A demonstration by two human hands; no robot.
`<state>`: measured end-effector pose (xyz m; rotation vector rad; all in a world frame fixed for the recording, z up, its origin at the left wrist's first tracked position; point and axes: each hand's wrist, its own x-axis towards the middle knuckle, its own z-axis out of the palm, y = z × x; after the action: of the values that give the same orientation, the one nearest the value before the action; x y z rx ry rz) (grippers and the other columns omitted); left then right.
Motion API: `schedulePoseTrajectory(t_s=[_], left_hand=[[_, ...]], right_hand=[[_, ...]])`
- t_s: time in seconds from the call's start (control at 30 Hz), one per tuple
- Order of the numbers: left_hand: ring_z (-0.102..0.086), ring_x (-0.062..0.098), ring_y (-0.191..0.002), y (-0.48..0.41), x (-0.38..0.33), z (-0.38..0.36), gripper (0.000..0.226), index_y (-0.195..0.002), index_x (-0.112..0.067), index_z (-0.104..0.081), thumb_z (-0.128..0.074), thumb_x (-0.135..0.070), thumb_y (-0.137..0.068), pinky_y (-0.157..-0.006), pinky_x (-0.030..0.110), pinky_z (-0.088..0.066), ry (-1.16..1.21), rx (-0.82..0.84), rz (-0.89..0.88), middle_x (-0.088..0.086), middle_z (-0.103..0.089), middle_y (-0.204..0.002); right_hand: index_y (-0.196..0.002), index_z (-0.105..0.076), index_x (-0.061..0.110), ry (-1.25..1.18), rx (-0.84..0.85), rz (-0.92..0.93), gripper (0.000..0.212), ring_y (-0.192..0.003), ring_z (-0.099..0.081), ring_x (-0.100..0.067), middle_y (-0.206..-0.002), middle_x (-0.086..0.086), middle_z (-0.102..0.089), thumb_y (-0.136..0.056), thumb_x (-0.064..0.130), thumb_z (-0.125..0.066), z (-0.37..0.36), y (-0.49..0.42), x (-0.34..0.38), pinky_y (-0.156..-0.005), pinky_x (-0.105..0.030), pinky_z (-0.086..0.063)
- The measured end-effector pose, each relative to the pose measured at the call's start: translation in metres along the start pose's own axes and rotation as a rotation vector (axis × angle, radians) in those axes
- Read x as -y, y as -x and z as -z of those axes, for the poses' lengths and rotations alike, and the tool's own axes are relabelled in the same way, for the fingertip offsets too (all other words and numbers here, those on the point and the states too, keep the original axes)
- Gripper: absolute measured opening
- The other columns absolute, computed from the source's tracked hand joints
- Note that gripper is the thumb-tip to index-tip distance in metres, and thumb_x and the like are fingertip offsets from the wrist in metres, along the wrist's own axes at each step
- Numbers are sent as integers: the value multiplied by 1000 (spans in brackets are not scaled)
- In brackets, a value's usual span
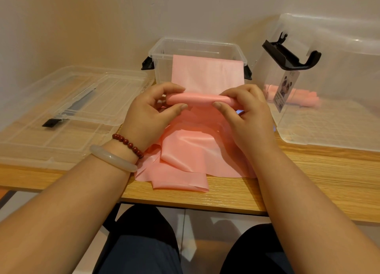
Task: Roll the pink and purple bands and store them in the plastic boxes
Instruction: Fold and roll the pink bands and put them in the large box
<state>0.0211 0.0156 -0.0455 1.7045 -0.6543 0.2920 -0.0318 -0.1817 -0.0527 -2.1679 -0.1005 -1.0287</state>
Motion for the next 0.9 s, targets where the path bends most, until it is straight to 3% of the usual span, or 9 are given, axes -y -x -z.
schedulePoseTrajectory(t_s=[0.2,0.43,0.63,0.8,0.9], left_hand=[[-66,8,-71,-1,1,-1,27,-96,-37,-64,-68,-12,-88,-67,25,-57,18,-26,22,-9,-67,-88],[-66,7,-71,-1,1,-1,27,-108,-32,-60,-64,-12,-91,-64,21,-54,83,-7,54,-4,-68,-91],[-65,13,-83,-1,0,0,41,-105,-41,-60,-74,-9,-82,-72,25,-56,48,11,35,-3,-64,-101],[-66,11,-73,-1,1,0,31,-97,-39,-63,-69,-11,-87,-62,21,-53,31,-22,44,-4,-67,-84],[-66,9,-70,-1,0,0,29,-101,-38,-63,-69,-13,-87,-62,24,-55,50,-34,60,-2,-67,-83]], right_hand=[[-107,-63,21,24,46,2,33,-95,-44,15,-106,9,-49,-78,20,-80,3,1,6,-81,0,-31],[-96,-65,19,38,-3,1,15,-92,-42,20,-95,12,-48,-84,20,-74,2,0,2,-78,-1,-31],[-99,-70,14,13,-13,-32,18,-92,-43,18,-96,12,-47,-88,27,-70,1,0,0,-78,-2,-33],[-113,-66,17,-26,35,-49,34,-97,-45,17,-108,7,-49,-82,24,-78,4,1,8,-81,0,-33],[-106,-58,28,-7,52,-46,37,-95,-45,13,-110,6,-49,-78,15,-79,4,1,10,-79,2,-32]])
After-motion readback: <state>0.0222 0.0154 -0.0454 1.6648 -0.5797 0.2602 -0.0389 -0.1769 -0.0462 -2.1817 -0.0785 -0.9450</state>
